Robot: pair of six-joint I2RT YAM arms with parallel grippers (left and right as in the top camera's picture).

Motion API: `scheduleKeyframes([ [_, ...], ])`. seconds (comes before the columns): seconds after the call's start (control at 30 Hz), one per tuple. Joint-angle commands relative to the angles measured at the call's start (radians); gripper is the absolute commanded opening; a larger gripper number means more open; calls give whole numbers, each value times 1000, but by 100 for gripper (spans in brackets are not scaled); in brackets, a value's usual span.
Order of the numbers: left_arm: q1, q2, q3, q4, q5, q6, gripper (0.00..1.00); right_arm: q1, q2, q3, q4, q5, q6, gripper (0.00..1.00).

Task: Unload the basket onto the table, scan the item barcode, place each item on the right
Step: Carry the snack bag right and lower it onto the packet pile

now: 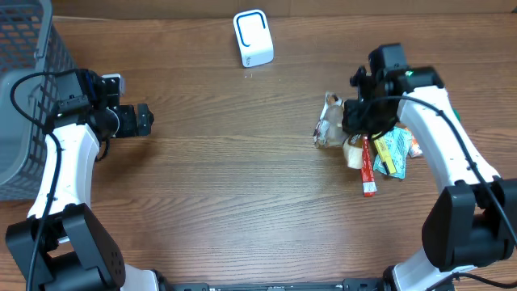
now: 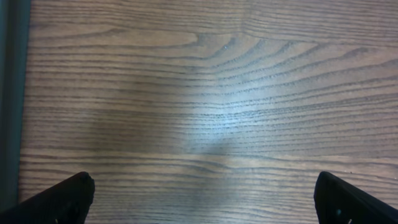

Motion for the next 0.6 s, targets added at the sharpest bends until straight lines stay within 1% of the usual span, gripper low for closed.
scheduleKeyframes([
  [0.0, -1, 1, 13, 2, 15, 14, 100, -1, -1, -101, 82, 98, 162, 5],
  [0.17, -1, 1, 13, 1, 15, 14, 100, -1, -1, -134, 110, 282, 203, 5],
  [0.23, -1, 1, 13, 2, 15, 14, 100, -1, -2, -133, 109, 291, 202, 6],
  [0.33, -1, 1, 13, 2, 15, 14, 100, -1, -2, -133, 95, 288, 202, 10],
  [0.4, -1, 1, 13, 2, 15, 14, 100, -1, -2, -133, 93, 288, 202, 15],
  [0.43, -1, 1, 13, 2, 15, 14, 100, -1, -2, -133, 90, 288, 202, 22],
  [0.47, -1, 1, 13, 2, 15, 14, 100, -1, -2, -133, 87, 288, 202, 33],
  [0.5, -1, 1, 13, 1, 15, 14, 100, -1, -2, -133, 87, 288, 202, 37],
  [0.57, -1, 1, 13, 2, 15, 14, 100, -1, -2, -133, 86, 288, 198, 41],
])
